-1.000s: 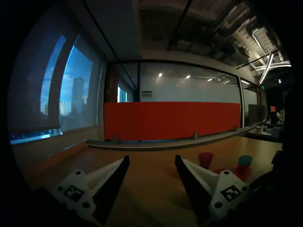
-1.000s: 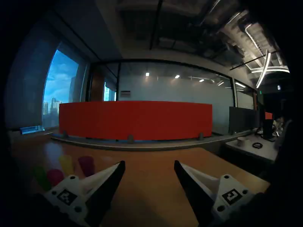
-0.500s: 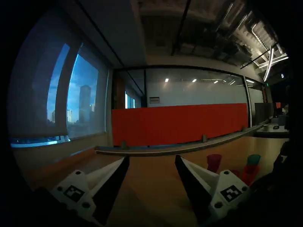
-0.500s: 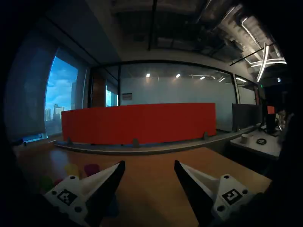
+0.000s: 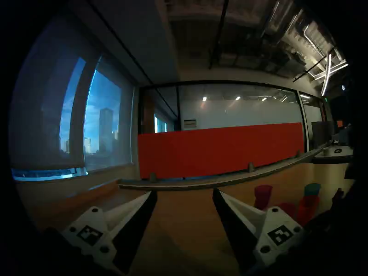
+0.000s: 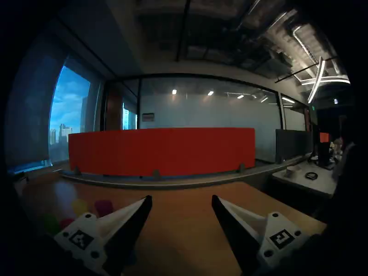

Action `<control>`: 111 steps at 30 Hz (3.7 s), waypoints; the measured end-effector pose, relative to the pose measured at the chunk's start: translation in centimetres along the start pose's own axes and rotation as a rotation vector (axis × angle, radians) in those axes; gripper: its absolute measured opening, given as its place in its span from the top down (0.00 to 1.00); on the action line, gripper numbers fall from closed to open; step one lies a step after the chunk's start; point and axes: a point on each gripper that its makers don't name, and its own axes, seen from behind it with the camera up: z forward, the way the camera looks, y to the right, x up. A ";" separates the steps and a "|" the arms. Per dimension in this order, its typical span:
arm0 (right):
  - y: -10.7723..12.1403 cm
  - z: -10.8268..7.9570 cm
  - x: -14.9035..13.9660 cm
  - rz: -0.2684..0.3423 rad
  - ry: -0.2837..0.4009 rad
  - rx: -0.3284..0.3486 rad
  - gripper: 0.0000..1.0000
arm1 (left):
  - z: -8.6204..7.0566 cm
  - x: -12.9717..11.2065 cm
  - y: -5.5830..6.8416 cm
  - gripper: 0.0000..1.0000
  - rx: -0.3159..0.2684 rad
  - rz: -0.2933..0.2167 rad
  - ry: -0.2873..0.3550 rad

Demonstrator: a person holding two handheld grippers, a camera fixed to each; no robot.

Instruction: Pour water

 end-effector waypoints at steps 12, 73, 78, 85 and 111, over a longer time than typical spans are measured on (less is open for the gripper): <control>-0.4 -0.1 0.0 -0.009 -0.008 0.001 0.00 | 0.6 -2.7 0.8 0.11 -0.021 -0.027 -0.032; 0.4 -1.4 -0.1 -0.026 0.020 0.030 0.00 | 1.9 -6.3 0.9 0.02 -0.030 -0.066 -0.125; 0.4 -1.6 -0.7 -0.039 0.029 0.047 0.00 | 1.8 -6.3 0.8 0.02 -0.030 -0.065 -0.125; 0.7 -1.5 -1.9 -0.022 0.036 0.058 0.00 | 1.8 -6.2 0.8 0.02 -0.030 -0.065 -0.125; -1.4 0.9 -5.1 -0.040 0.054 0.091 0.00 | 1.9 -6.1 0.8 0.02 -0.030 -0.065 -0.125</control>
